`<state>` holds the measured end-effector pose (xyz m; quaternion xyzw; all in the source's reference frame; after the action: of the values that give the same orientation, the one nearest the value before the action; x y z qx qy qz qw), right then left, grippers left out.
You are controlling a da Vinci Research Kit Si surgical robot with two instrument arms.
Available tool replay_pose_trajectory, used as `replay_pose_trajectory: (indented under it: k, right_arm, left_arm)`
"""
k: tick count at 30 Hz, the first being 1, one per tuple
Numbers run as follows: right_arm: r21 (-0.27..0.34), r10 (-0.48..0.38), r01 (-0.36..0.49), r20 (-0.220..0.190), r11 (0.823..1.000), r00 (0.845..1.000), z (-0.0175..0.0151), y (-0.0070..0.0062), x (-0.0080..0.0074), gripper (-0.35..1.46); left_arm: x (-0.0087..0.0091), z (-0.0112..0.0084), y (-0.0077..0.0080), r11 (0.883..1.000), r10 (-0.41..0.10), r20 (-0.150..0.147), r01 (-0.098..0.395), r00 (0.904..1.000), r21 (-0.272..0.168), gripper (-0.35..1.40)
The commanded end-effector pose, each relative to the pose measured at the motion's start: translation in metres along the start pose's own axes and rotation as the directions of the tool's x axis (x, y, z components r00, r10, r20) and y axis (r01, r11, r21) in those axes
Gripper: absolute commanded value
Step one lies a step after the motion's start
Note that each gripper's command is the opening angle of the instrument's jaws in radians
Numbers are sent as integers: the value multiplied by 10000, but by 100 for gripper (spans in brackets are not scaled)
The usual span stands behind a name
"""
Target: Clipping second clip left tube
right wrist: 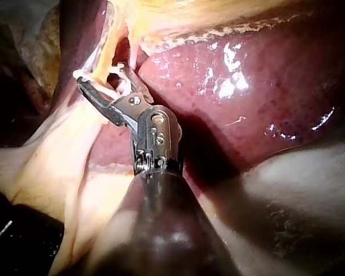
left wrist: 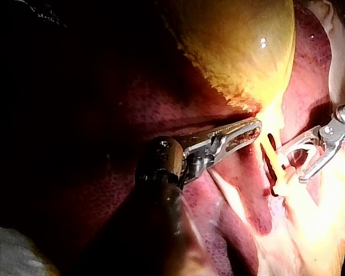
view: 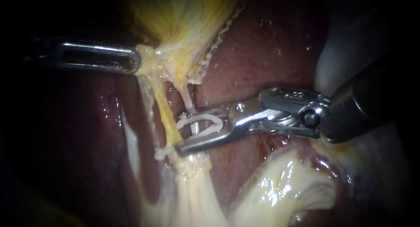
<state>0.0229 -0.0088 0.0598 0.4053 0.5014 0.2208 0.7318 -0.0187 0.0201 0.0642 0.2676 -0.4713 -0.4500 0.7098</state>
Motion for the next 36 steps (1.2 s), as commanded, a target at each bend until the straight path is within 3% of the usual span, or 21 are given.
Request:
replay_pose_trajectory:
  k: [1,10,18,26,31,36]
  right_arm:
    - [4,-4,4,-1,10000,10000,0,1,0,50]
    - [-86,-36,37,15,10000,10000,14,11,-3,50]
    - [-73,-74,74,-21,9999,10000,33,9,-3,50]
    - [623,185,-152,-531,9979,9984,51,-13,7,50]
    - [1288,448,-331,-884,9911,9951,58,-33,20,50]
    - [1814,554,-353,-1069,9828,9927,54,-43,37,49]
  left_arm:
    - [0,0,0,10000,1,0,-1,10000,3,-35]
    - [0,0,0,10000,0,1,0,10000,2,-35]
    - [0,0,0,10000,0,1,0,10000,1,-35]
    - [0,0,0,10000,0,2,0,10000,0,-35]
    - [0,0,0,10000,0,2,0,10000,0,-35]
    - [0,0,0,10000,0,1,0,10000,1,-35]
